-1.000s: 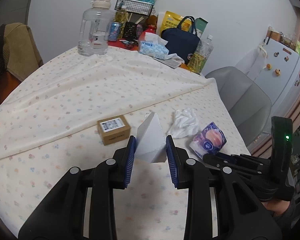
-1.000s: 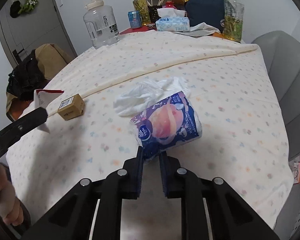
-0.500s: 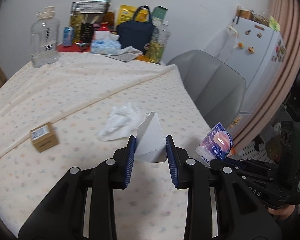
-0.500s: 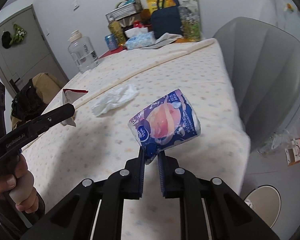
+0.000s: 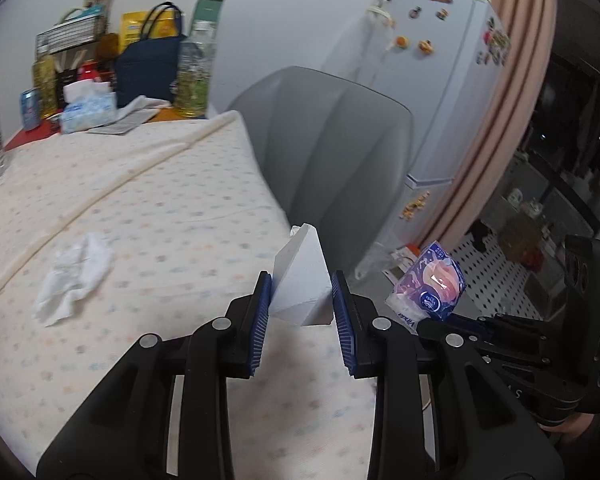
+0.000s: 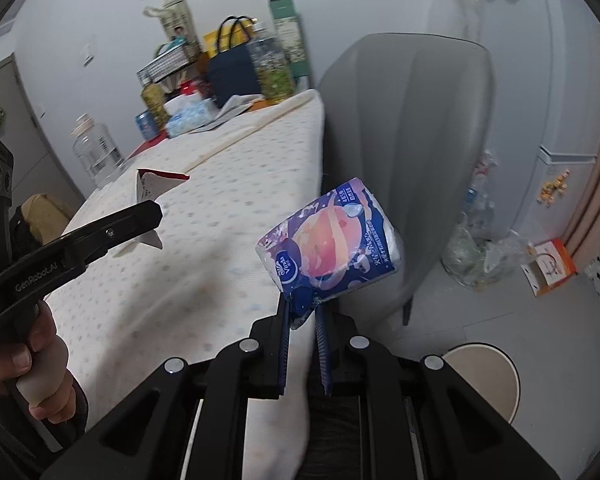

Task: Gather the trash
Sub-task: 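Carry the paper and tissue pack over the bin and open both grippers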

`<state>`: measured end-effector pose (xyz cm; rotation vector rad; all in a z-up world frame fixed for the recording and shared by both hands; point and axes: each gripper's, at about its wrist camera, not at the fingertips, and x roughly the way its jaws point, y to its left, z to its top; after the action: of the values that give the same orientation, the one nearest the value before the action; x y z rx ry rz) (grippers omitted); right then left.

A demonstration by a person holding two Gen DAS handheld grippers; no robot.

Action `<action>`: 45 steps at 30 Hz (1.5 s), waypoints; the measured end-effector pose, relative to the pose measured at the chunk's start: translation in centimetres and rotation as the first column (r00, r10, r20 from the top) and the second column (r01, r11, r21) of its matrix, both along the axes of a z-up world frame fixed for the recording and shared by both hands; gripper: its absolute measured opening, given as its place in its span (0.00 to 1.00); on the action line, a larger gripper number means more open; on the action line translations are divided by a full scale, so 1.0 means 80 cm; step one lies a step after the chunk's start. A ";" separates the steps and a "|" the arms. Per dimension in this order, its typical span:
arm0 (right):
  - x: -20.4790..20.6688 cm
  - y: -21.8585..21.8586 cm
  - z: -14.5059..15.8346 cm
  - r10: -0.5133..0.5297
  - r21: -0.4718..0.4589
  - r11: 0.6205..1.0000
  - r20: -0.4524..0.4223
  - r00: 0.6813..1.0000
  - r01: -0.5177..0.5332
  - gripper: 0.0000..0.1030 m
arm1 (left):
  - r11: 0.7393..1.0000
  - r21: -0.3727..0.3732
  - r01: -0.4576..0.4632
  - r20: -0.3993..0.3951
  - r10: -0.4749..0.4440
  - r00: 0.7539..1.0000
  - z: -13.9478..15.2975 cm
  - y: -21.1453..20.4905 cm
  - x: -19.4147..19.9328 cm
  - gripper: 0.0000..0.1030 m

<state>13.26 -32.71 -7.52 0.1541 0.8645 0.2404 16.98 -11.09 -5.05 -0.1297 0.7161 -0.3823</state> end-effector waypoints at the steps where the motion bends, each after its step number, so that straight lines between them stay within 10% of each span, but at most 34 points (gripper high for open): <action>1: -0.001 -0.008 -0.001 -0.012 0.001 1.000 -0.002 1.000 0.012 0.13 | 1.000 0.002 0.016 -0.004 -0.016 1.000 -0.002 -0.012 0.002 0.30; 31: -0.042 -0.244 -0.123 -0.346 0.026 0.935 -0.170 0.923 0.355 0.14 | 0.930 0.146 0.337 -0.158 -0.315 0.936 -0.083 -0.262 0.037 0.30; 34: -0.041 -0.256 -0.138 -0.365 0.046 0.924 -0.185 0.913 0.379 0.20 | 0.924 0.154 0.349 -0.169 -0.323 0.931 -0.089 -0.273 0.038 0.30; 37: -0.037 -0.261 -0.157 -0.411 -0.002 0.908 -0.202 0.889 0.419 0.52 | 0.920 0.161 0.356 -0.178 -0.328 0.928 -0.093 -0.279 0.039 0.30; 45: -0.058 -0.285 -0.155 -0.460 0.019 0.881 -0.200 0.865 0.473 0.54 | 0.910 0.172 0.379 -0.196 -0.345 0.918 -0.102 -0.292 0.043 0.30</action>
<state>8.64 -55.48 -19.92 0.4505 0.9819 -0.2068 20.43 -34.42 -13.20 0.1760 0.9399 -0.6563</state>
